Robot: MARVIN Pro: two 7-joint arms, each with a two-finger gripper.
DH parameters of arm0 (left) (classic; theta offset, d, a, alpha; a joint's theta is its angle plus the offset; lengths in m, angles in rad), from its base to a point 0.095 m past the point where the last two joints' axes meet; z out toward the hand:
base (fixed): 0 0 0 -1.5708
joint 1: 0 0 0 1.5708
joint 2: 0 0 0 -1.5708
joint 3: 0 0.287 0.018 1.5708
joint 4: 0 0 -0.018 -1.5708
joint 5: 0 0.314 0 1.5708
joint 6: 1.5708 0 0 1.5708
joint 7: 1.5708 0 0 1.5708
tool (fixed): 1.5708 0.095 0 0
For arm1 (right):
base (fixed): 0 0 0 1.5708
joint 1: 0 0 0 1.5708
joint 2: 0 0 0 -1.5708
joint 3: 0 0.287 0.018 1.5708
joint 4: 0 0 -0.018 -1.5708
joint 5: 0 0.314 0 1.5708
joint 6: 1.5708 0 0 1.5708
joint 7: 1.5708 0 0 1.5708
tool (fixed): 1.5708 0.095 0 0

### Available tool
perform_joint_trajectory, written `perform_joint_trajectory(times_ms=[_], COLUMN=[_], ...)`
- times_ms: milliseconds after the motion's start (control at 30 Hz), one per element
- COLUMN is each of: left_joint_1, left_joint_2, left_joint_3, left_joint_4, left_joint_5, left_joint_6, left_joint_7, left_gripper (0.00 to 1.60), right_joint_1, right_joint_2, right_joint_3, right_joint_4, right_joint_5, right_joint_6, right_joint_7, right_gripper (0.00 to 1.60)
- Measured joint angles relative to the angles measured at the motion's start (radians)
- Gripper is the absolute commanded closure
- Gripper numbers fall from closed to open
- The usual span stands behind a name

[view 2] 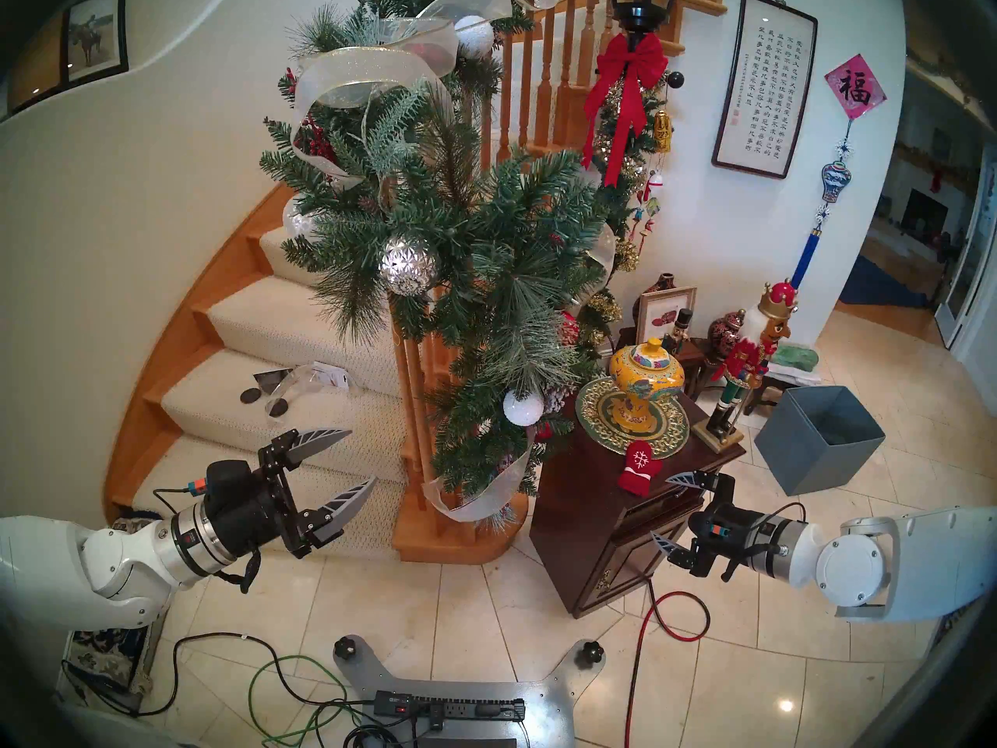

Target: Hang the ornament onto the Christmas-tree-style decoration

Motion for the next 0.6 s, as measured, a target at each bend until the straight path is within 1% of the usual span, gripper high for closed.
perform_joint_trajectory(times_ms=[167, 233, 333, 600], left_joint_1=[0.000, 0.000, 0.000, 0.000], left_joint_2=[0.000, 0.000, 0.000, 0.000], left_joint_3=[0.000, 0.000, 0.000, 0.000], left_joint_4=[0.000, 0.000, 0.000, 0.000], left_joint_5=[0.000, 0.000, 0.000, 0.000], left_joint_6=[0.000, 0.000, 0.000, 0.000], left_joint_7=[0.000, 0.000, 0.000, 0.000], left_gripper=[0.00, 0.00, 0.00, 0.00], right_joint_1=[-0.038, -0.066, -0.086, -0.150], right_joint_2=[0.000, 0.000, -0.001, -0.001], right_joint_3=[0.038, 0.065, 0.081, 0.130], right_joint_4=[0.003, 0.006, 0.008, 0.006], right_joint_5=[0.010, 0.014, 0.014, -0.014], right_joint_6=[0.003, 0.003, 0.003, 0.019], right_joint_7=[0.000, 0.000, 0.000, -0.024], right_gripper=[0.00, 0.00, 0.00, 0.00])
